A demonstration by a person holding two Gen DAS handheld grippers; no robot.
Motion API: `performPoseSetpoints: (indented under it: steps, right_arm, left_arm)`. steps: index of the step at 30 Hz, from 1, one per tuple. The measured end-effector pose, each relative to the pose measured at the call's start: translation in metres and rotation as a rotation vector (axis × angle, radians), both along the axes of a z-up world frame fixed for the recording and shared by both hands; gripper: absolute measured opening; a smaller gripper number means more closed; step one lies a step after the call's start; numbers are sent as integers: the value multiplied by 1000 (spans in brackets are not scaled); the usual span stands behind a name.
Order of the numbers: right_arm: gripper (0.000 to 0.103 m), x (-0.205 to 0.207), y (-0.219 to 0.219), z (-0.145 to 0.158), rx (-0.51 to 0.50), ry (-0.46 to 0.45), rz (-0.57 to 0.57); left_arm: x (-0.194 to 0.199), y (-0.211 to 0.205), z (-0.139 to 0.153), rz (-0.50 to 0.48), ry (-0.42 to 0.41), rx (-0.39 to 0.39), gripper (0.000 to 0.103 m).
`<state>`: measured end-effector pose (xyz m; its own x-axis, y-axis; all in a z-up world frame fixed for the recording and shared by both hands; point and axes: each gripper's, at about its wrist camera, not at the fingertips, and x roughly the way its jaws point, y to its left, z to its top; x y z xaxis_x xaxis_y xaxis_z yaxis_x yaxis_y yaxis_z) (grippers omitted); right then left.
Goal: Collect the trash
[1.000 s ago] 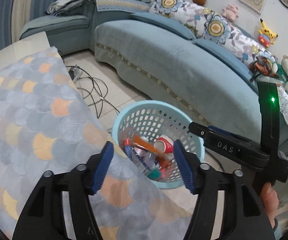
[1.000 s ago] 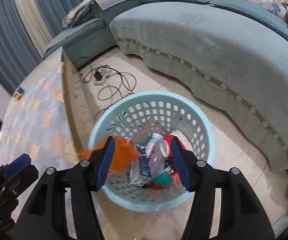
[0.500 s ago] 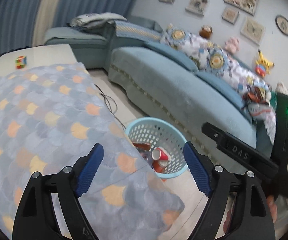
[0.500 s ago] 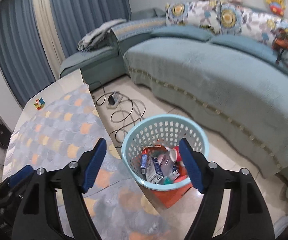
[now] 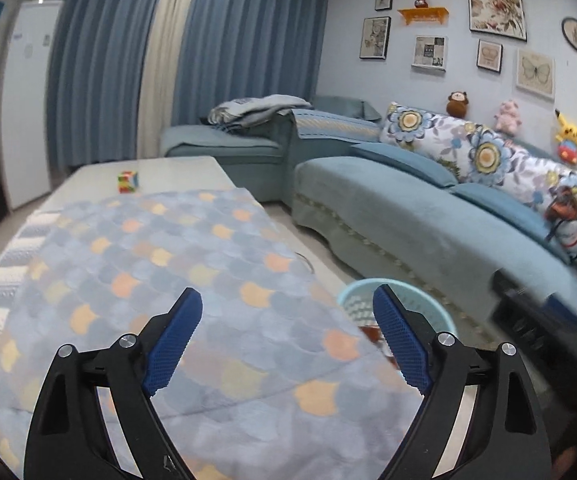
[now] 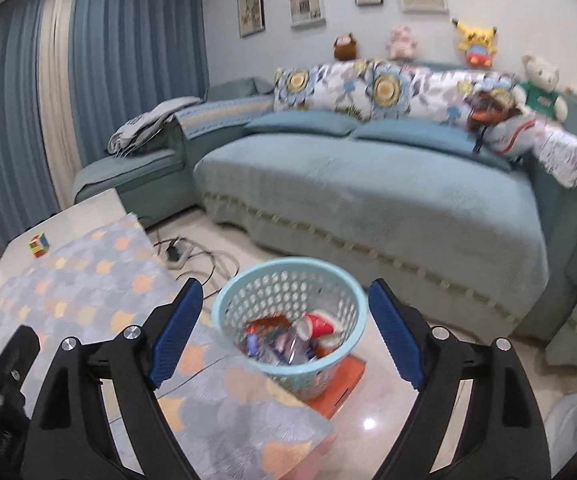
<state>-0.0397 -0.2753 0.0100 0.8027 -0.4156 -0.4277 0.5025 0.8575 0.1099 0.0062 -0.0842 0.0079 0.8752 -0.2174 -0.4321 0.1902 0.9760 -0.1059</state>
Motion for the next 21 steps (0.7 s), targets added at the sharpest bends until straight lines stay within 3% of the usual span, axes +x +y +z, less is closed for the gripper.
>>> performPoseSetpoints:
  steps: [3, 6, 15, 21]
  right_arm:
    - [81, 0, 7, -2, -56, -37, -11]
    - [81, 3, 13, -5, -94, -55, -12]
    - [81, 13, 16, -14, -96, -54, 9]
    - [82, 13, 18, -14, -99, -38, 14]
  left_arm:
    - [7, 2, -6, 8, -21, 32, 85]
    - [20, 5, -13, -13, 10, 2, 85]
    - [21, -3, -16, -19, 2, 36, 89]
    - [23, 5, -14, 12, 13, 12, 89]
